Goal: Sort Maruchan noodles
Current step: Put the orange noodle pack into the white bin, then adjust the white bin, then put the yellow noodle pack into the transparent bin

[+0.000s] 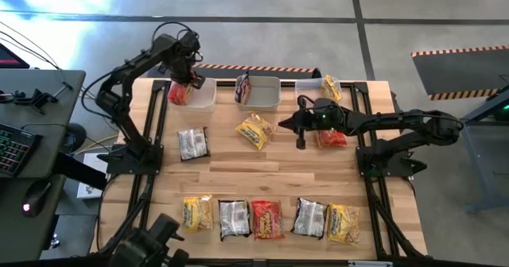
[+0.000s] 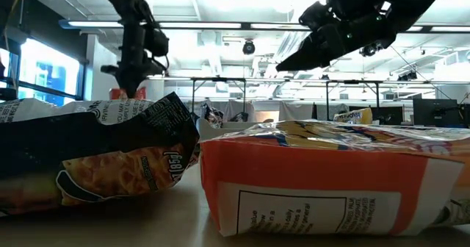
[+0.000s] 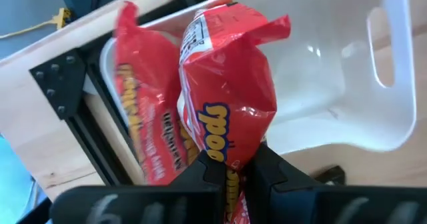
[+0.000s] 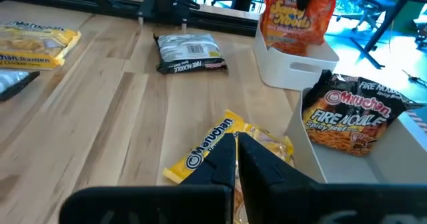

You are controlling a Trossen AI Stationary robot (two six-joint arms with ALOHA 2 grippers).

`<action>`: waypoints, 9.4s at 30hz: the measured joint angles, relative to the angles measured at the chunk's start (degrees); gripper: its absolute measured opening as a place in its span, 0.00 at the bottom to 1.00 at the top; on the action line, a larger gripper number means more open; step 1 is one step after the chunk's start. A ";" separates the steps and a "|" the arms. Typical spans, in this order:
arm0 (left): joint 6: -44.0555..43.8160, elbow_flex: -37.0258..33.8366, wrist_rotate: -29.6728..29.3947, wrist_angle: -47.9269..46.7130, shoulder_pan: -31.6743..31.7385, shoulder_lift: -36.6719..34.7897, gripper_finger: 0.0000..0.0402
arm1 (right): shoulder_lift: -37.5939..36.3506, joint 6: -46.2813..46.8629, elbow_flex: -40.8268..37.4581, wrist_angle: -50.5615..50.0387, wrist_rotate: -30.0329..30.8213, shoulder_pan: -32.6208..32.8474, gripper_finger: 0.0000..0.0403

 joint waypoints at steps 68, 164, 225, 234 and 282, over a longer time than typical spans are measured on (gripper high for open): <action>14.46 0.02 3.32 8.14 -10.92 2.08 0.05 | 0.07 0.08 0.02 -2.43 0.09 0.00 0.00; 6.99 -53.05 22.36 143.00 -40.09 1.08 0.00 | -6.43 78.52 -0.92 -49.69 -10.57 46.53 0.59; -4.78 -53.05 23.80 135.53 -47.56 1.08 0.10 | -7.81 86.41 3.80 -56.59 49.66 44.06 0.00; -7.90 -53.02 17.65 132.93 -50.81 1.08 0.26 | -5.18 81.77 3.72 -45.70 63.13 36.93 0.00; -3.97 -44.18 8.39 119.10 -52.06 7.59 0.10 | 15.28 45.78 3.87 -23.88 26.47 10.04 0.00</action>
